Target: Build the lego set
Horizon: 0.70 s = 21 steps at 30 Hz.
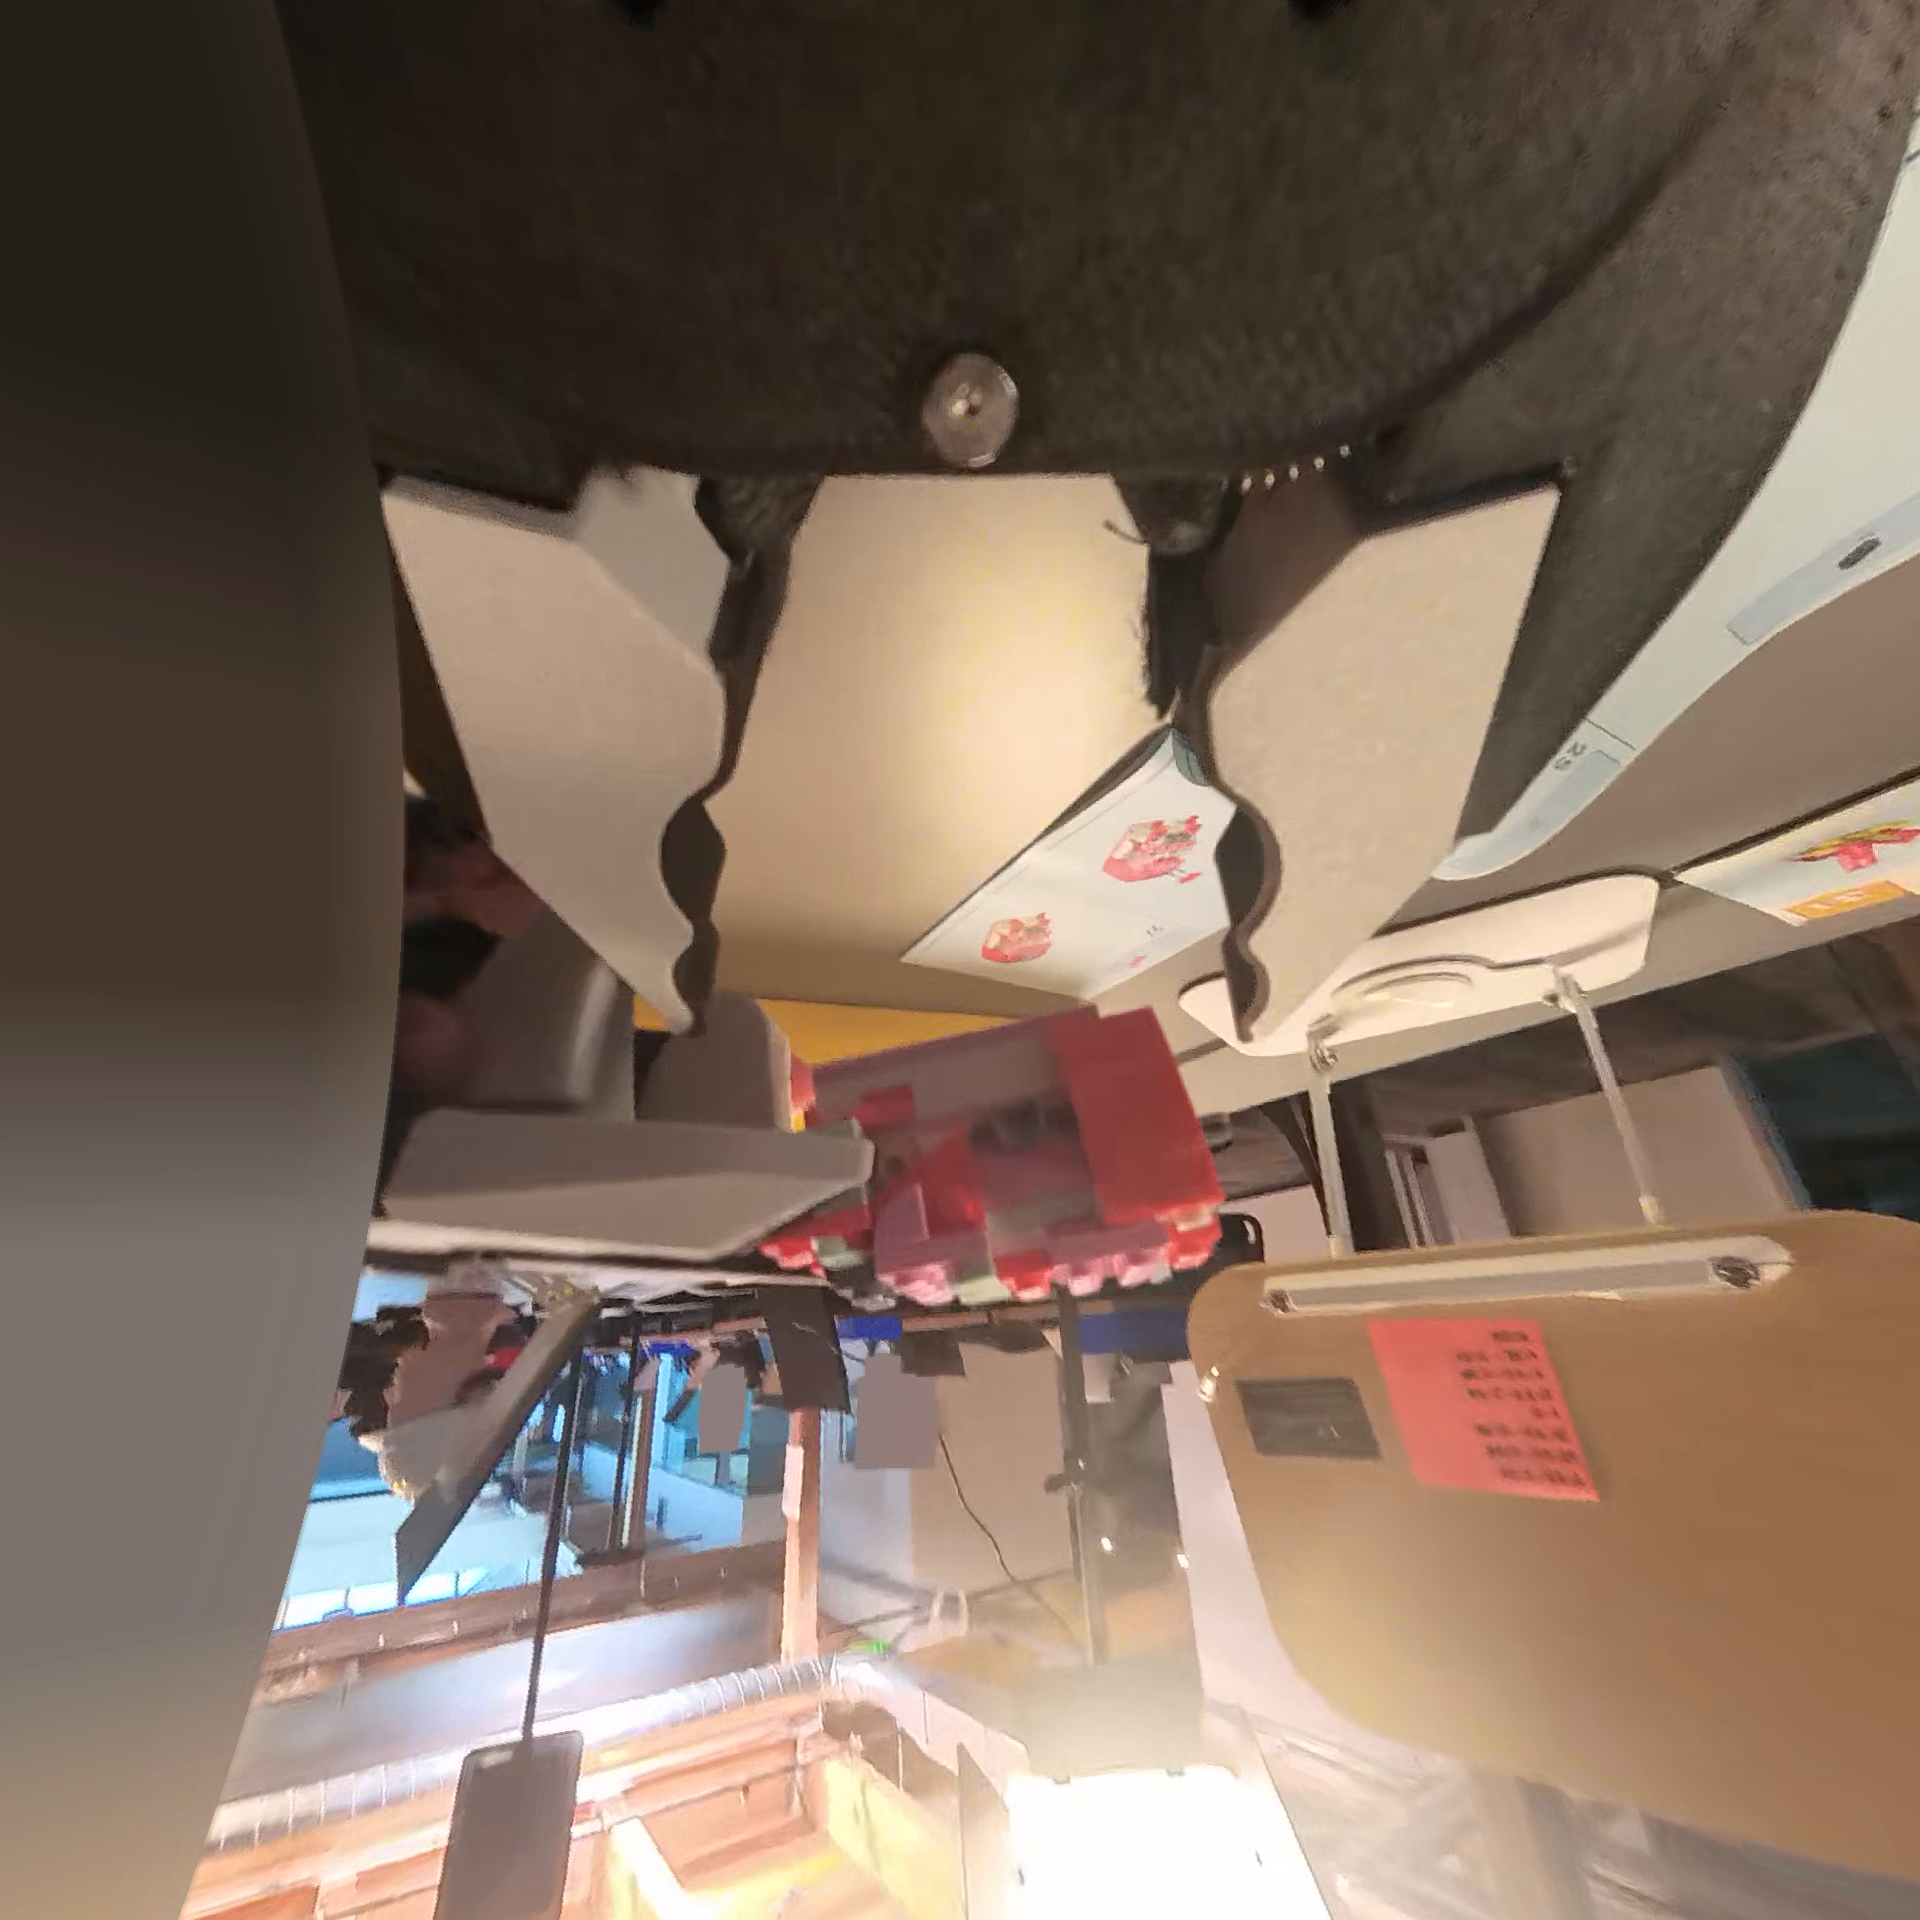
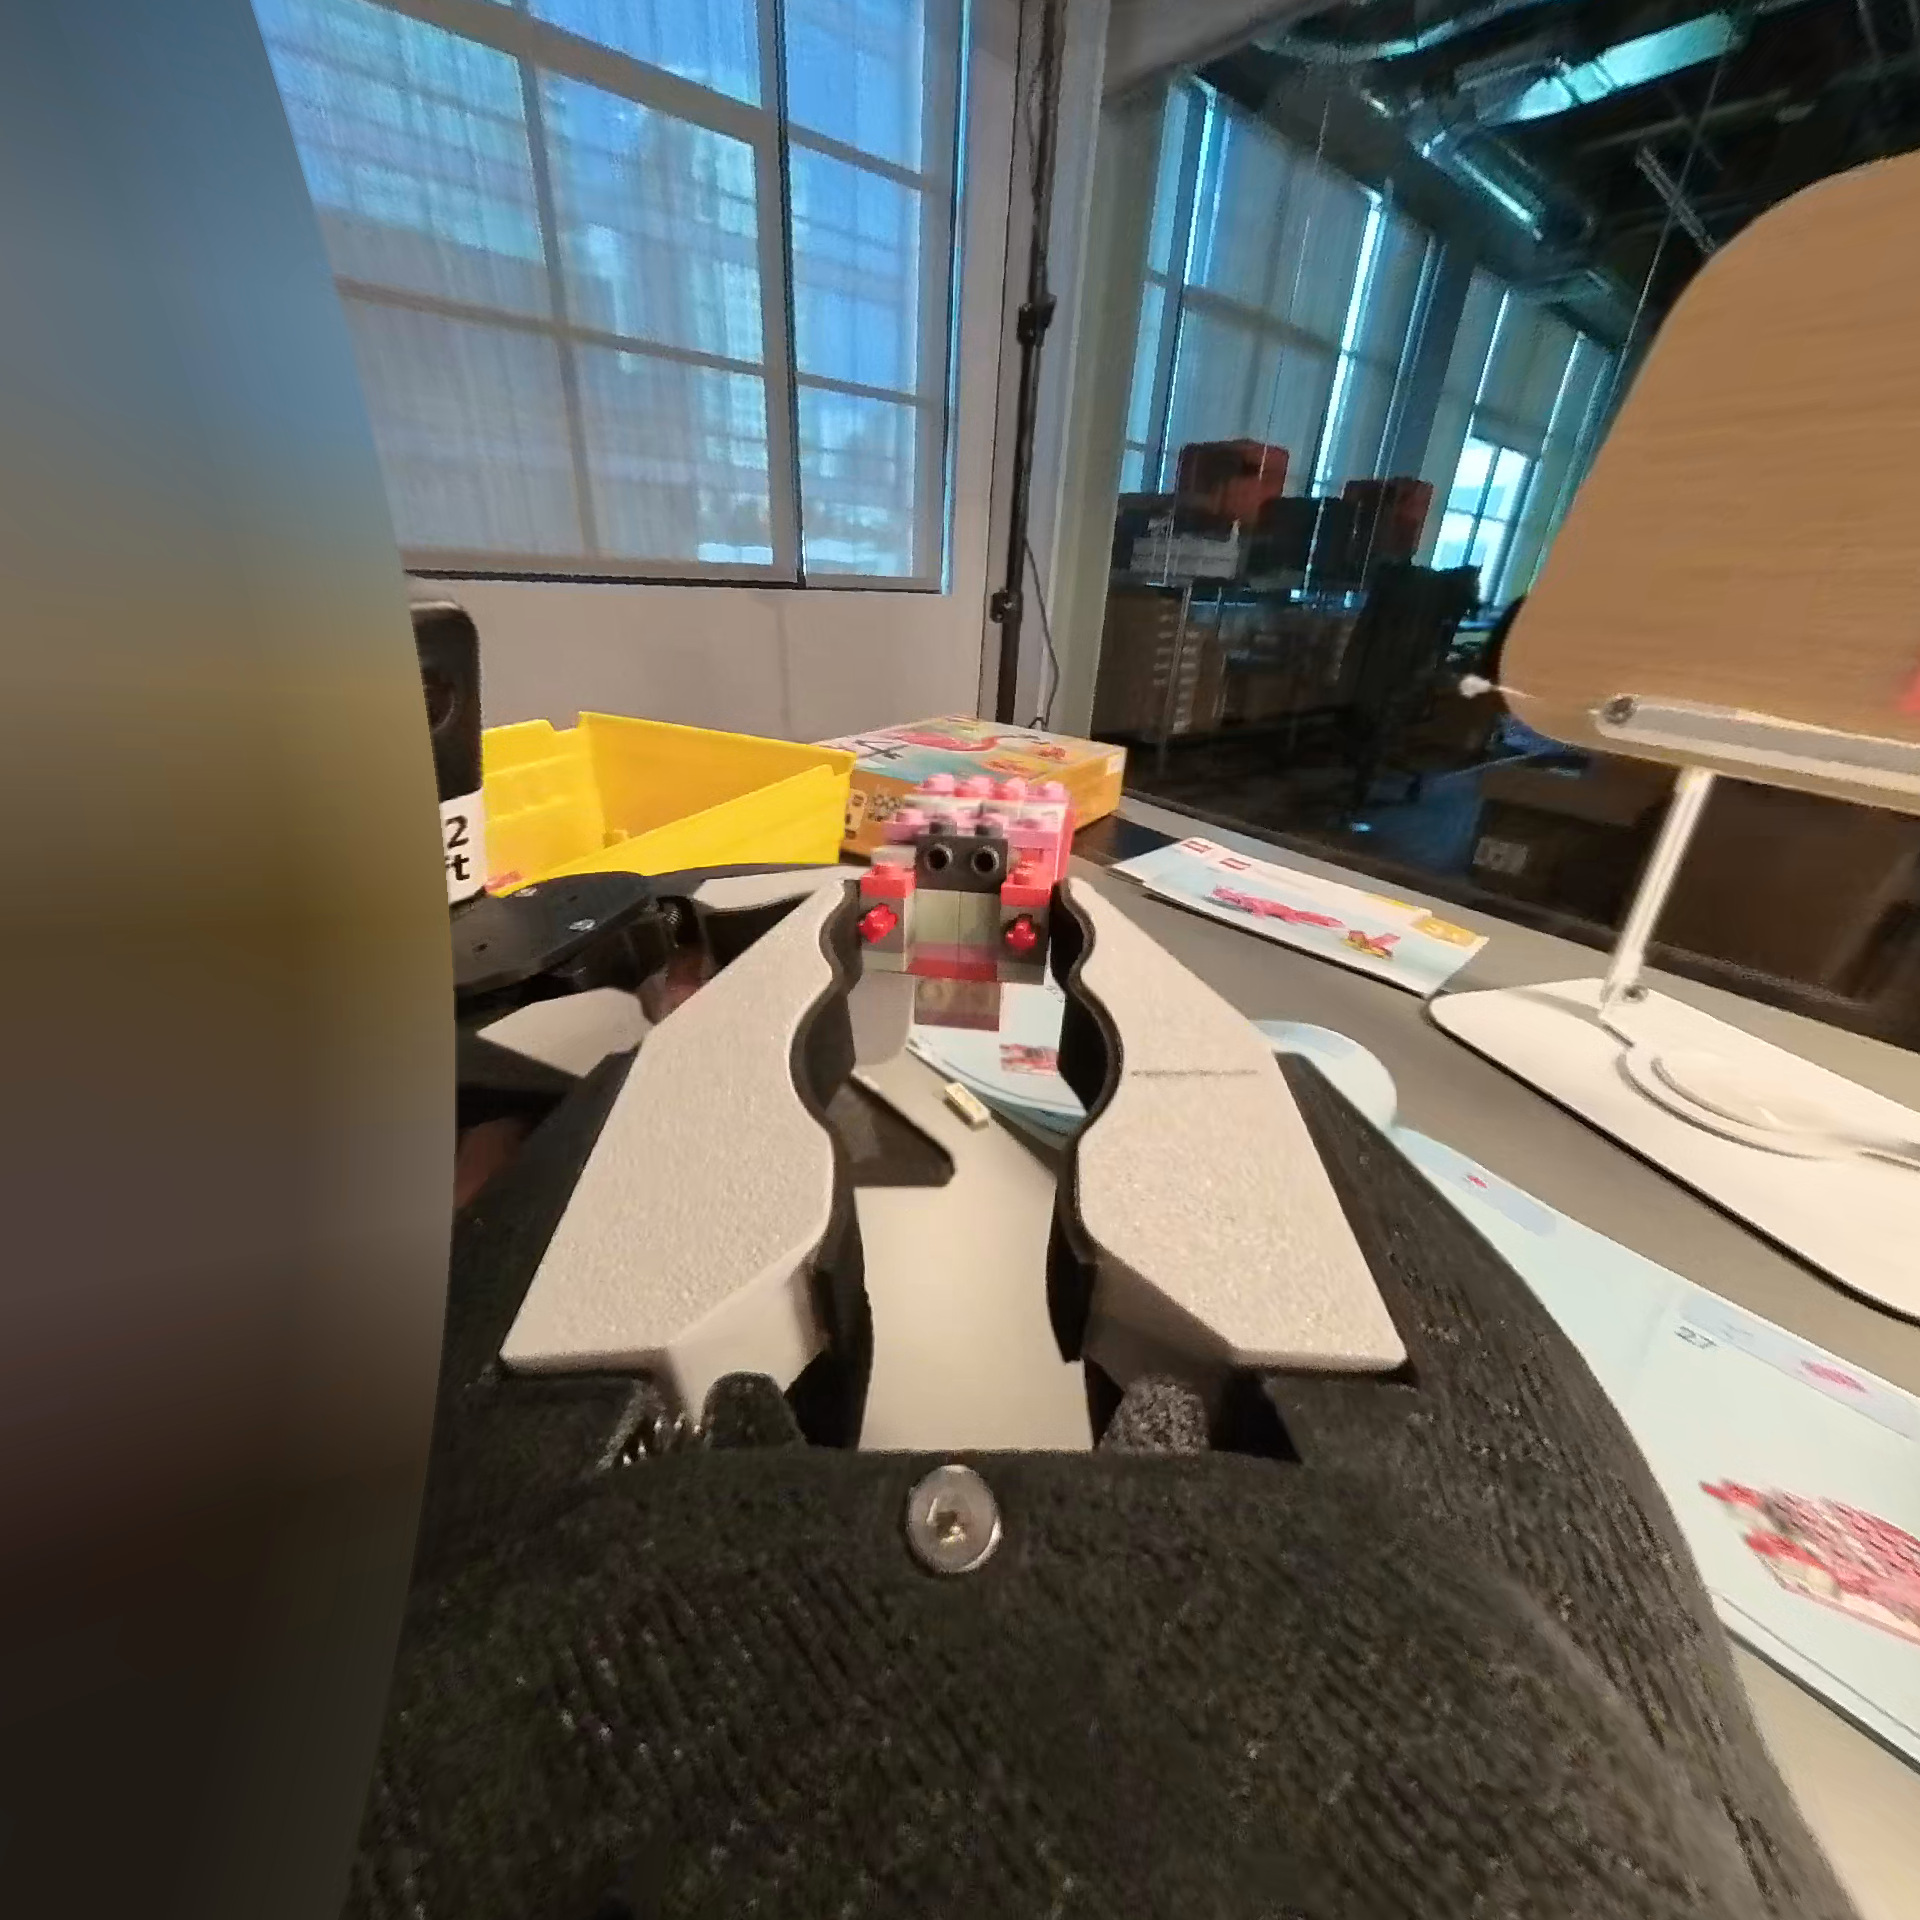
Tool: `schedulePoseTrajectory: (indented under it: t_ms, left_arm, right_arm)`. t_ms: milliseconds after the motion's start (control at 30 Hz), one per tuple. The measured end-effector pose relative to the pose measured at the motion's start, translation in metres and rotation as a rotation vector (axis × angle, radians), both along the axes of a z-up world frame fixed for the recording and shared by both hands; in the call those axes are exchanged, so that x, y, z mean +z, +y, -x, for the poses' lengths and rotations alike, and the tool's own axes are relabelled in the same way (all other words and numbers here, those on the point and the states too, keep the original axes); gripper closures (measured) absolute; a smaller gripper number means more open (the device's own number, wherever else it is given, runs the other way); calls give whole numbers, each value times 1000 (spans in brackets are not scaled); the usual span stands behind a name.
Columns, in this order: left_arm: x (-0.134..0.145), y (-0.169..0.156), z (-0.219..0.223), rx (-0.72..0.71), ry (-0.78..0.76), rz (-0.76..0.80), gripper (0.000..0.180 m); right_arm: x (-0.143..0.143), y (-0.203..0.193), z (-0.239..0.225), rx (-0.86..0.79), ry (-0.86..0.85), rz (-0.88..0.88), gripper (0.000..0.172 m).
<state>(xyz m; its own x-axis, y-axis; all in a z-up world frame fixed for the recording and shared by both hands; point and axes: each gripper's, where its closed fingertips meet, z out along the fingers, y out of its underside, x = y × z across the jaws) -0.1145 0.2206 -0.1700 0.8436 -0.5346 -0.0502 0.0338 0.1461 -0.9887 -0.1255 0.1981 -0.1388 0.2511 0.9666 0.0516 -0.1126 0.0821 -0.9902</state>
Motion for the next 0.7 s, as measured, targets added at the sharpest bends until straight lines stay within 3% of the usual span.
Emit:
schedulePoseTrajectory:
  t_ms: [200,467,533,633,700]
  left_arm:
    - [17,-10,10,38,-35,-120,113]
    - [15,-4,21,96,-13,-109,114]
    - [12,-2,21,101,15,-101,114]
    - [11,-1,23,116,40,-103,114]
    - [12,-1,25,126,49,-112,114]
  right_arm:
    - [-1,-15,9,42,28,-27,137]
    - [2,0,-12,103,17,-14,125]
    - [-29,12,-21,162,-131,26,138]
    - [-86,0,-29,365,-397,141,138]
    - [-114,-15,-26,456,-549,111,141]
